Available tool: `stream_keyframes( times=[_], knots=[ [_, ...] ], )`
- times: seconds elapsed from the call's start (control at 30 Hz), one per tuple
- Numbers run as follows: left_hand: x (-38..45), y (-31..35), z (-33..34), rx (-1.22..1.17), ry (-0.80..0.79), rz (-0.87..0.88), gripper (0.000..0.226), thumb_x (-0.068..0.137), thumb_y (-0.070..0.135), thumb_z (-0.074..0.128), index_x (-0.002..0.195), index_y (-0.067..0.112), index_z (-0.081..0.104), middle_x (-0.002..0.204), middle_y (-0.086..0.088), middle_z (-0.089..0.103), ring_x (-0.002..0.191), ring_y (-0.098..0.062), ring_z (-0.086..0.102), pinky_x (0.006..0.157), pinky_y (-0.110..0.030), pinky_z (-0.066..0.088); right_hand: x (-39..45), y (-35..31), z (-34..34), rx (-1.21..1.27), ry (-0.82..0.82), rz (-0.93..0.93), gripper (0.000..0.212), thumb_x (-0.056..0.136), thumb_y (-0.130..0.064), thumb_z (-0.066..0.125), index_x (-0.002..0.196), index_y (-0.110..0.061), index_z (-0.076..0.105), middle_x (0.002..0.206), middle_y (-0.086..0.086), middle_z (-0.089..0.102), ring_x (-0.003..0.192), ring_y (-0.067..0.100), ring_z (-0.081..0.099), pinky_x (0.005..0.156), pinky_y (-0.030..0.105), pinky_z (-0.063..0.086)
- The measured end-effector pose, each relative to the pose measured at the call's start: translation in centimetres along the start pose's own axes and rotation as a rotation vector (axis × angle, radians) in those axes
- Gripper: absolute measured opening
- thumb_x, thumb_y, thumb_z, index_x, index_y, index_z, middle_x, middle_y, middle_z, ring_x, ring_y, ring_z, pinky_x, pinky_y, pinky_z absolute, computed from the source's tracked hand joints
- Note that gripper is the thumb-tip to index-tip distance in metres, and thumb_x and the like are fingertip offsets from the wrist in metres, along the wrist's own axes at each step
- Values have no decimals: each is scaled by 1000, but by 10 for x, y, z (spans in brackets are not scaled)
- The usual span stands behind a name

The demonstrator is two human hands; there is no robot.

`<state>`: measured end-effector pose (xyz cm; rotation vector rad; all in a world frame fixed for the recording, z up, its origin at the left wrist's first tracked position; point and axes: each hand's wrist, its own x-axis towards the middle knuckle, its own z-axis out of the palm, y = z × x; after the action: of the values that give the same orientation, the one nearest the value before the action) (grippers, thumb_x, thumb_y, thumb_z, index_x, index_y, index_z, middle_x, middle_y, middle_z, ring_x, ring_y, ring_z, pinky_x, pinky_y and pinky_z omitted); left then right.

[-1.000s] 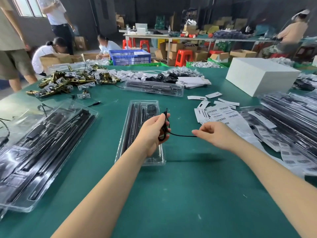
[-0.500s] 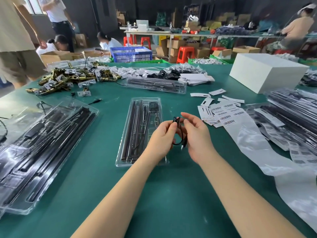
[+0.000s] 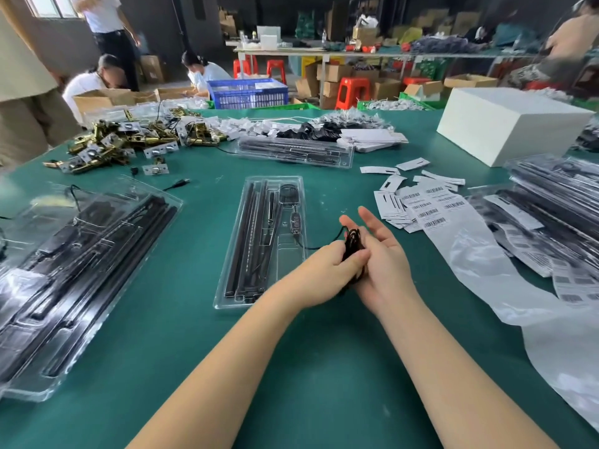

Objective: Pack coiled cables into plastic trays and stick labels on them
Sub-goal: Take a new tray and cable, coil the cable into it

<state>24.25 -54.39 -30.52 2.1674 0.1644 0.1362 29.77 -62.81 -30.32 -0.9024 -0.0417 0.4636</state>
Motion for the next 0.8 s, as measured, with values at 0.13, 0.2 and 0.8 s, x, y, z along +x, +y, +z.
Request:
stream_keyframes(
  times=[0.13, 0.2, 0.8],
  knots=[
    [1, -1, 1, -11, 64, -18, 24, 100, 32, 44, 80, 19, 45, 74, 4, 57, 61, -8, 49, 55, -17, 40, -2, -4, 0, -74, -77, -58, 24, 93, -8, 57, 107, -25, 66, 109, 1, 72, 91, 13, 65, 76, 24, 55],
    [3, 2, 2, -158, 137, -63, 19, 101, 30, 42, 90, 16, 50, 81, 1, 64, 66, -11, 60, 62, -25, 45, -4, -2, -2, -227, -89, -174, 20, 97, -14, 55, 105, -28, 67, 106, -6, 73, 92, 9, 65, 68, 20, 54],
    [2, -14, -10, 193, 128, 97, 80, 94, 25, 56, 153, 19, 2, 110, -5, 69, 98, -24, 63, 80, -25, 44, -3, 9, -18, -871, -55, -314, 30, 98, -29, 54, 82, -7, 68, 64, -1, 60, 57, 6, 45, 50, 17, 34]
  ],
)
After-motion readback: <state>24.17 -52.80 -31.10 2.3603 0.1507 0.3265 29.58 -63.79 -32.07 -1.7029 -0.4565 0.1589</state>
